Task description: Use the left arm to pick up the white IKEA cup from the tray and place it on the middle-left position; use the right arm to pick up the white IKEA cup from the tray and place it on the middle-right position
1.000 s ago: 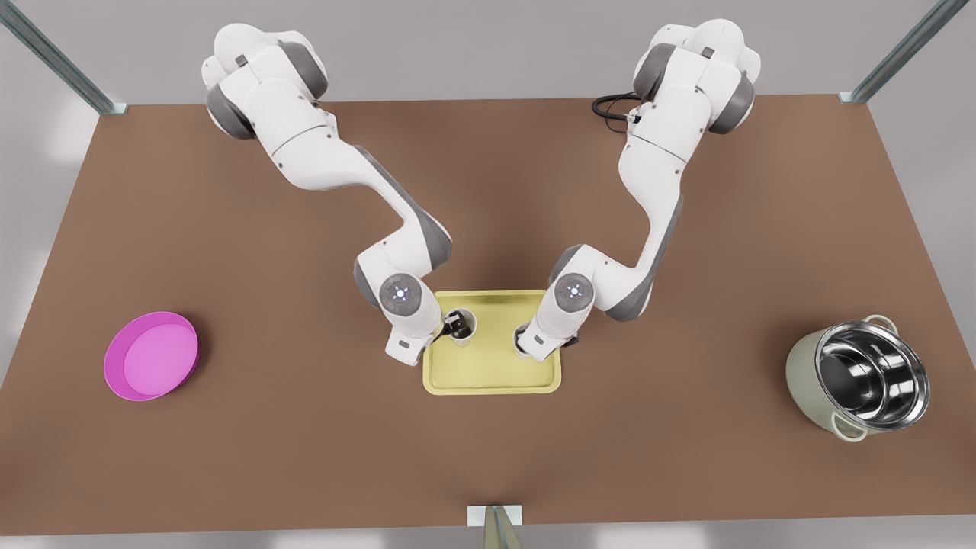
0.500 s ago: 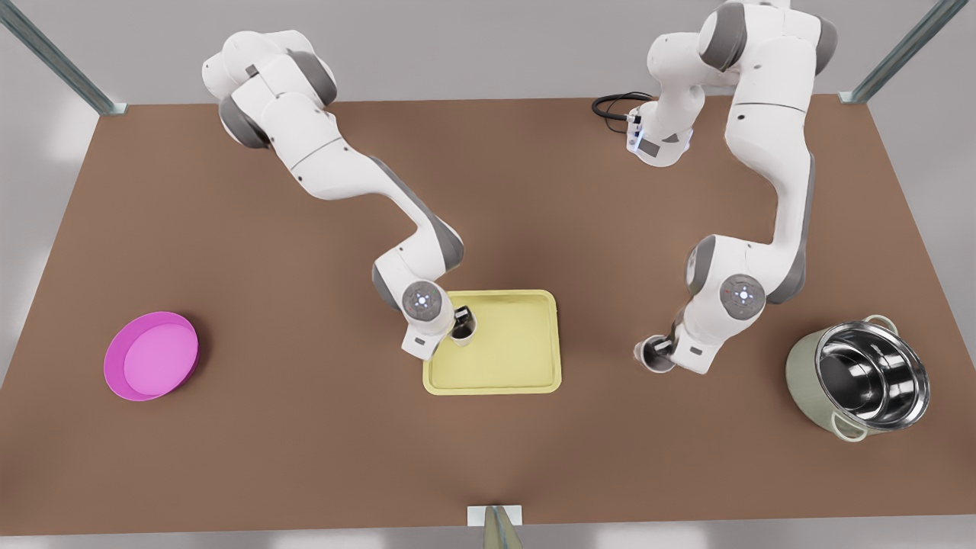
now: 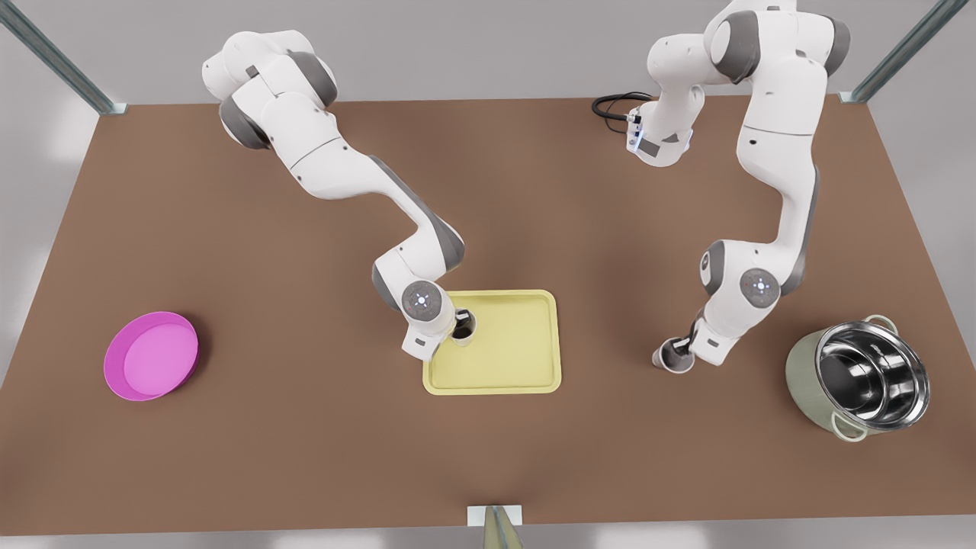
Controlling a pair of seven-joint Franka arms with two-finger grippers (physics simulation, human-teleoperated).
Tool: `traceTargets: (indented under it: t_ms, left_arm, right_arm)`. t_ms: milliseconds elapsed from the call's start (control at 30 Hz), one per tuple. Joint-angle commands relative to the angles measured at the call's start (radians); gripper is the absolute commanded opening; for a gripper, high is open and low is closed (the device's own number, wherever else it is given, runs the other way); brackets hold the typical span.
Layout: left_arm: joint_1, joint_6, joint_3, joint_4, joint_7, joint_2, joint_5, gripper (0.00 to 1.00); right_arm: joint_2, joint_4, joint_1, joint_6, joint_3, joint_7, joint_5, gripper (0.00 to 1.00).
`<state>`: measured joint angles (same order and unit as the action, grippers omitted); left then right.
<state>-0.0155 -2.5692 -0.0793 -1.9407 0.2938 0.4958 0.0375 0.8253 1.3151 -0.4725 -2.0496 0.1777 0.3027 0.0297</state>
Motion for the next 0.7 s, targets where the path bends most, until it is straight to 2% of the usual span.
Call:
traceTargets:
  t_ms: [0,67,100,133,267,333,400,500,533,600,667]
  left_arm:
    - [0.000,-0.114,0.000,-0.003,-0.291,0.000,-0.025,0.04]
    - [0.000,-0.114,0.000,-0.003,-0.291,-0.002,-0.025,0.04]
    - [0.000,-0.114,0.000,-0.001,-0.292,-0.002,-0.025,0.42]
    - [0.002,-0.114,0.000,-0.003,-0.321,-0.003,-0.024,1.00]
    - [0.002,-0.083,0.006,-0.001,-0.324,-0.037,-0.024,1.00]
    - [0.000,0.203,0.004,0.006,-0.321,-0.169,-0.025,1.00]
    - [-0.003,0.418,-0.002,0.041,-0.314,-0.246,-0.033,1.00]
    - [0.002,0.911,0.012,0.408,-0.318,-0.267,-0.099,1.00]
    - [0.014,0.916,0.010,0.477,-0.321,-0.256,-0.088,1.00]
    - [0.028,0.797,0.070,0.299,-0.326,-0.356,-0.088,1.00]
    - [0.038,0.836,0.082,0.325,-0.324,-0.349,-0.093,1.00]
  right_arm:
    - [0.000,-0.001,0.000,0.000,0.000,0.013,-0.001,0.29]
    - [0.000,-0.002,0.000,0.000,0.000,0.010,-0.001,0.20]
    - [-0.002,-0.002,0.000,0.000,0.000,0.010,-0.001,0.17]
    - [-0.002,-0.002,0.000,0.000,0.000,0.010,-0.001,0.14]
    - [-0.025,-0.010,0.018,0.020,0.000,0.009,-0.001,0.07]
    - [-0.066,-0.023,0.057,0.080,0.015,0.004,-0.001,0.04]
    - [-0.109,-0.045,0.118,0.154,0.045,-0.008,0.001,0.03]
    - [-0.140,-0.047,0.202,0.194,0.040,-0.154,0.004,0.02]
    - [-0.152,-0.047,0.236,0.204,0.040,-0.230,0.004,0.02]
    - [-0.152,-0.048,0.293,0.213,0.039,-0.369,0.006,0.02]
    - [-0.152,-0.080,0.301,0.220,0.023,-0.461,0.009,0.02]
